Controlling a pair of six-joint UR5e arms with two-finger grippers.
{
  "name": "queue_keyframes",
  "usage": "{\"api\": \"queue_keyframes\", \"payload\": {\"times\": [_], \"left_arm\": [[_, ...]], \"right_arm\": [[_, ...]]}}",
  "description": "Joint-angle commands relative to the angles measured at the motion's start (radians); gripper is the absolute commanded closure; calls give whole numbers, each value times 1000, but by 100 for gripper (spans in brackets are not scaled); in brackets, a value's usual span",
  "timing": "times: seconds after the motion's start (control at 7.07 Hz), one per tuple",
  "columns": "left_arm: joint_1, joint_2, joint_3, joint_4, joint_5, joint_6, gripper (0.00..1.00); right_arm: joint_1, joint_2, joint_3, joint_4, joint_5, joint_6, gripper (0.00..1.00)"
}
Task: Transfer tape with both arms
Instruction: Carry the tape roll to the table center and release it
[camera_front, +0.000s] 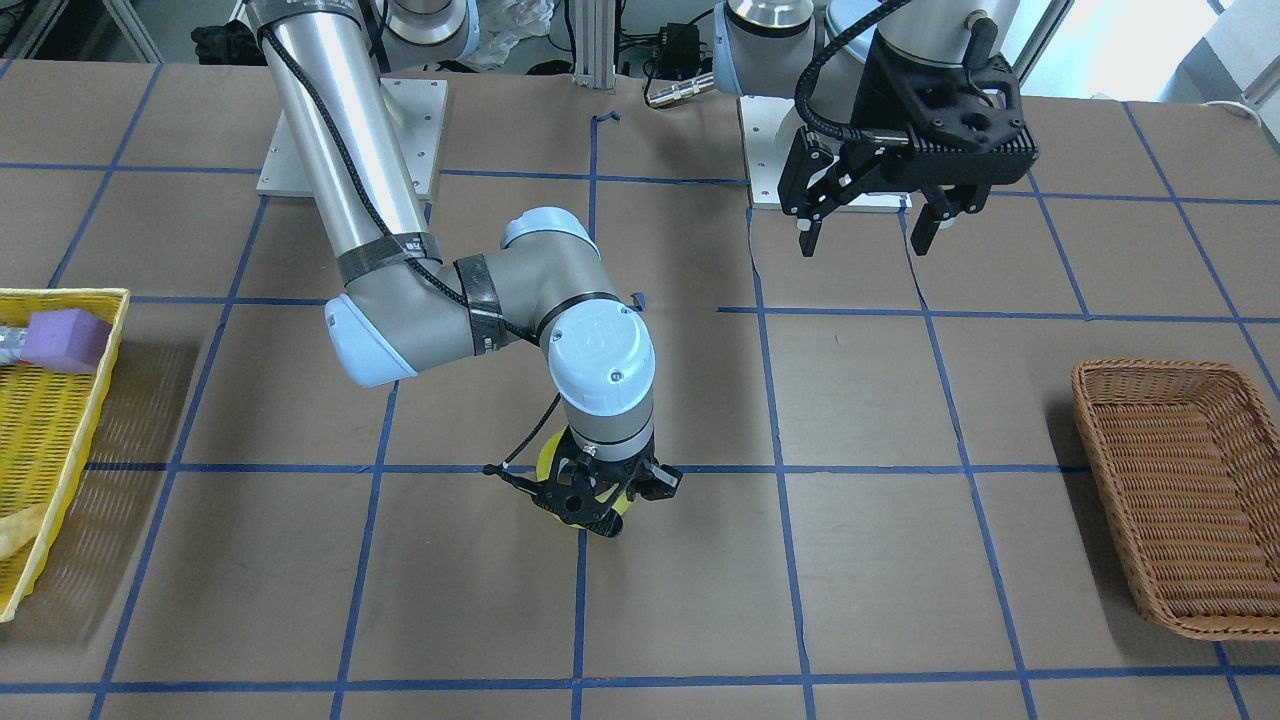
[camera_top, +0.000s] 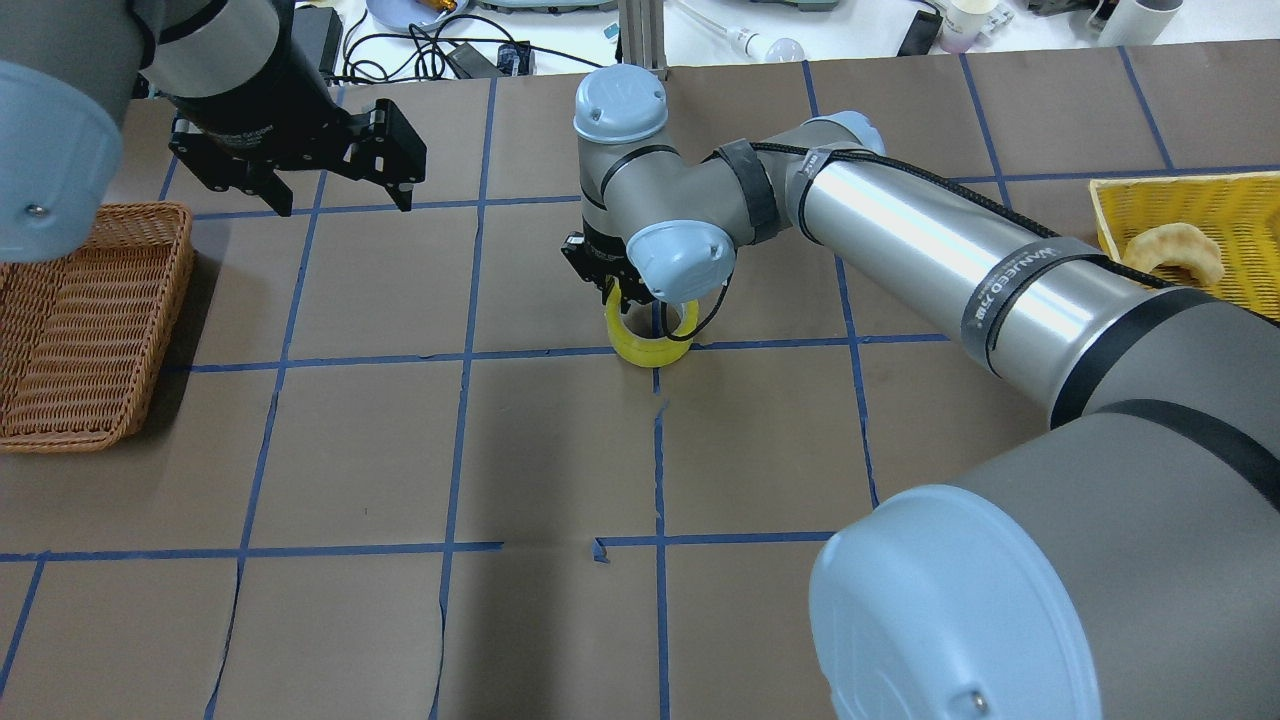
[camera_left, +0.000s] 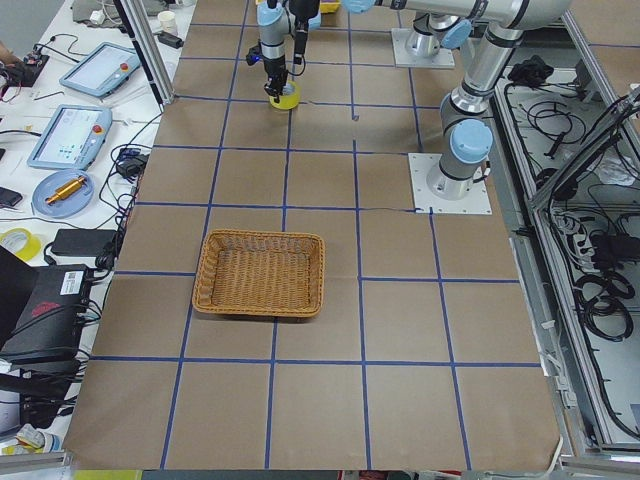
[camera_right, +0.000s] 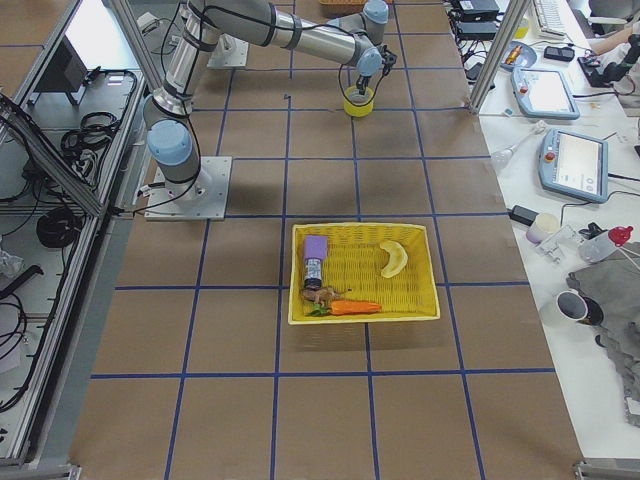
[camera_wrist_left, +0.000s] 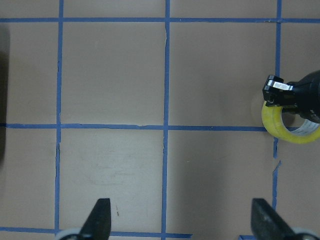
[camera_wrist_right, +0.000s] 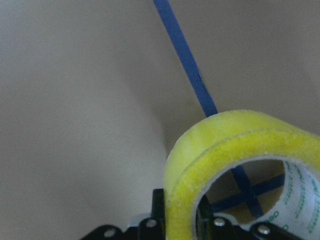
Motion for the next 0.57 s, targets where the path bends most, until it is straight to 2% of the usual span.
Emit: {"api": "queue_keyframes", "payload": {"times": [0.0,0.28,0.42], "left_arm": [[2,-26,21,11,-8,-21,0],[3,-62,14,46,-5,-23,0],[2,-91,6,46,-3,-81,0]], "right_arm": [[0,-15,0,0,-2,-3,0],[-46,-113,6,27,-51,-127,0],[-122,-174,6,129,-51,-208,0]]}}
